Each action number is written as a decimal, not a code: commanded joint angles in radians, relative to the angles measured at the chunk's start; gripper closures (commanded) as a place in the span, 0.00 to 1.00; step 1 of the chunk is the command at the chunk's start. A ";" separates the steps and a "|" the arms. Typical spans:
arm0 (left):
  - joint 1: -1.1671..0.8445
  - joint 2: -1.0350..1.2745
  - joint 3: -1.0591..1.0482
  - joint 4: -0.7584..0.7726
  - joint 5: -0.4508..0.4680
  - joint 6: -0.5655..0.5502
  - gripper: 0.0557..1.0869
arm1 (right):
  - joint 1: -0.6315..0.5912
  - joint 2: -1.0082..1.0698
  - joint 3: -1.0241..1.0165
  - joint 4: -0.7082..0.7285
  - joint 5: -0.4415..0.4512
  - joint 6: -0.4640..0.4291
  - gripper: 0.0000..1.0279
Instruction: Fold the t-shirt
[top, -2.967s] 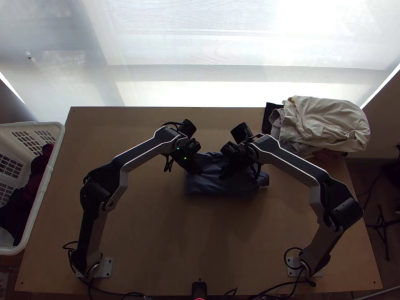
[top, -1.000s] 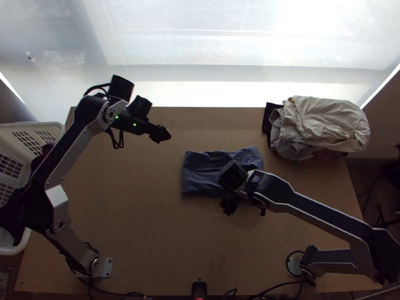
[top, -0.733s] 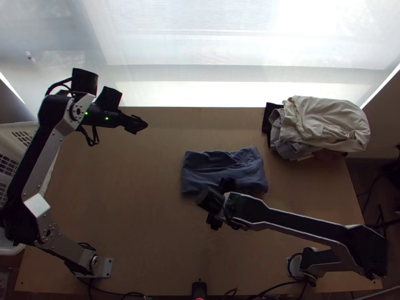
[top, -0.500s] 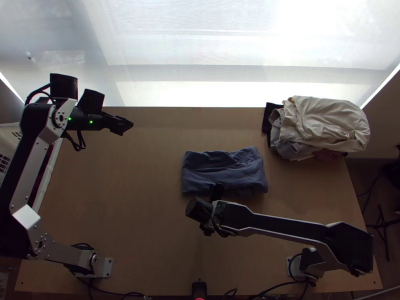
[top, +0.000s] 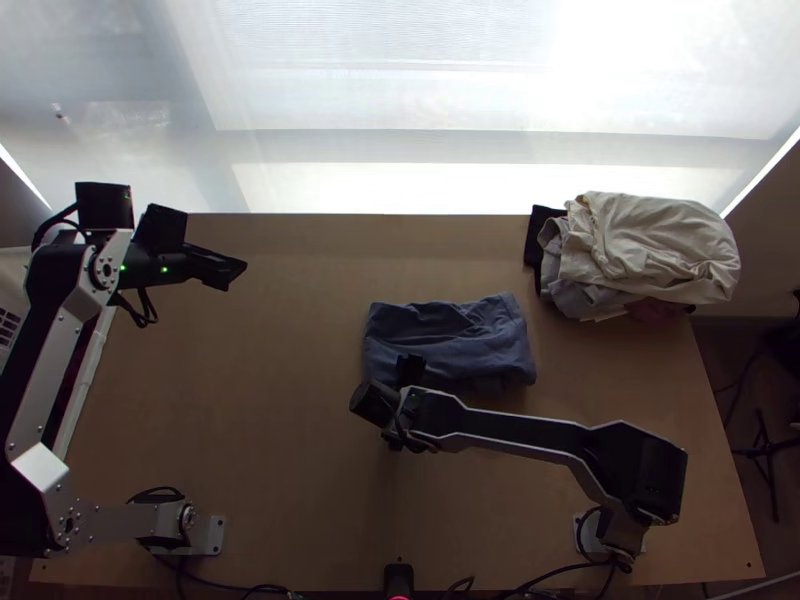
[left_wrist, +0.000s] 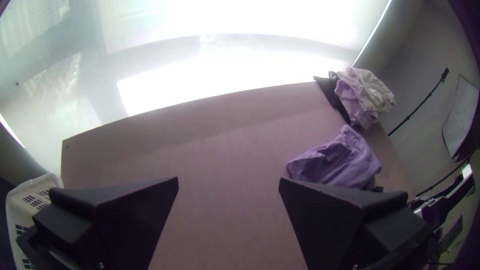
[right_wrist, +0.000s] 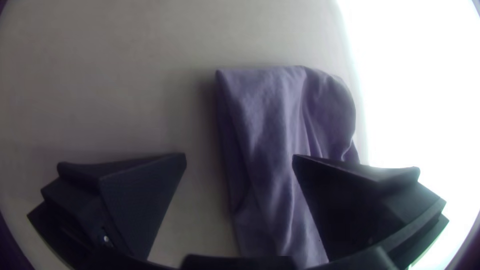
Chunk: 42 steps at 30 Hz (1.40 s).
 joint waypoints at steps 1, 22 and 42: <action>0.018 -0.032 -0.071 0.042 0.002 0.004 0.05 | -0.045 0.064 0.033 0.066 0.024 -0.063 0.04; 0.032 -0.041 -0.092 0.059 0.021 0.016 0.05 | -0.171 0.189 0.044 0.238 0.091 -0.235 0.04; 0.121 -0.064 -0.100 0.055 0.045 0.036 0.05 | -0.234 0.064 0.090 0.485 0.105 -0.274 0.97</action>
